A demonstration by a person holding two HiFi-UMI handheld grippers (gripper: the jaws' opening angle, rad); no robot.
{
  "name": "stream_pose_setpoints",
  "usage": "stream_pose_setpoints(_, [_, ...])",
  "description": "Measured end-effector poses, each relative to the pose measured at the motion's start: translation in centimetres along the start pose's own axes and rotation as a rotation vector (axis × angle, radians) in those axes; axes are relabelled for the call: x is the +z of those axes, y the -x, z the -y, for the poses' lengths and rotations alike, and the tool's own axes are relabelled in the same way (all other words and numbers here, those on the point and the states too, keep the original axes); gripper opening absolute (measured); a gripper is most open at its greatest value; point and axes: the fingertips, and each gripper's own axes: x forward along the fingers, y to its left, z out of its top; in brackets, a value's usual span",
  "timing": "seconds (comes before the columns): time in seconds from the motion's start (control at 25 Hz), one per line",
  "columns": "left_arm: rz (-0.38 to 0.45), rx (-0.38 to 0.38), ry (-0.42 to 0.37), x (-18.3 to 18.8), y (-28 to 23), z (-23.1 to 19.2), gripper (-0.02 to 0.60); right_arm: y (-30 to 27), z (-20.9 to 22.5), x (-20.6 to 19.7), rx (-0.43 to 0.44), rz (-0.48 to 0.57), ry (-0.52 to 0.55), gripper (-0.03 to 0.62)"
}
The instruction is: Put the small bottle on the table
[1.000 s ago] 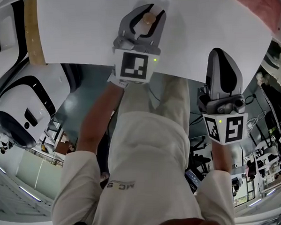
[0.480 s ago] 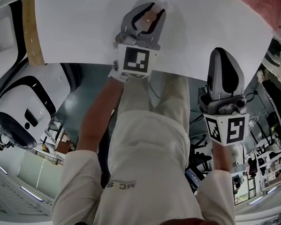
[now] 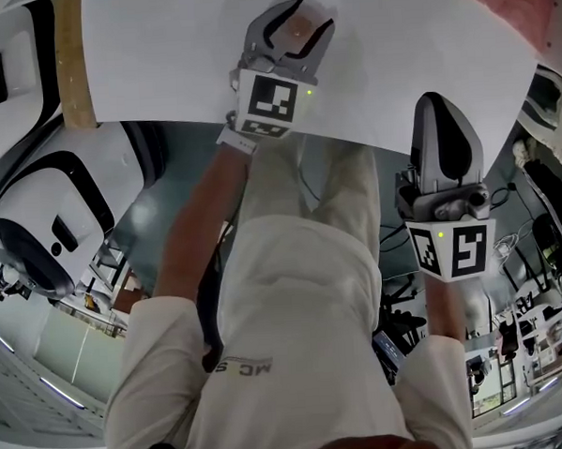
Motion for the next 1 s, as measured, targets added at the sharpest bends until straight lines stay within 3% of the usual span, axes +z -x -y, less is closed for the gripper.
stream_pose_setpoints(0.04, [-0.012,-0.012,0.011,-0.2,0.0,0.2,0.252,0.4,0.1,0.1,-0.003,-0.001,0.0,-0.003])
stream_pose_setpoints(0.24, [-0.039,-0.023,0.016,-0.3,1.5,1.0,0.298,1.8,0.7,0.4,-0.02,0.005,-0.015,-0.003])
stream_pose_setpoints(0.56, [-0.056,0.039,-0.006,1.1,5.6,2.5,0.304,4.2,1.9,2.0,-0.046,0.02,-0.034,-0.003])
stream_pose_setpoints(0.72, [-0.047,0.047,0.023,2.9,7.7,3.1,0.307,4.9,1.8,2.9,-0.05,0.006,-0.008,-0.002])
stream_pose_setpoints(0.92, [0.0,0.058,0.033,7.9,10.5,3.8,0.243,6.4,1.6,5.1,-0.028,0.015,0.007,-0.003])
stream_pose_setpoints(1.0, [0.016,0.084,0.041,9.9,12.0,3.7,0.14,7.0,1.1,6.1,-0.02,0.016,0.017,-0.003])
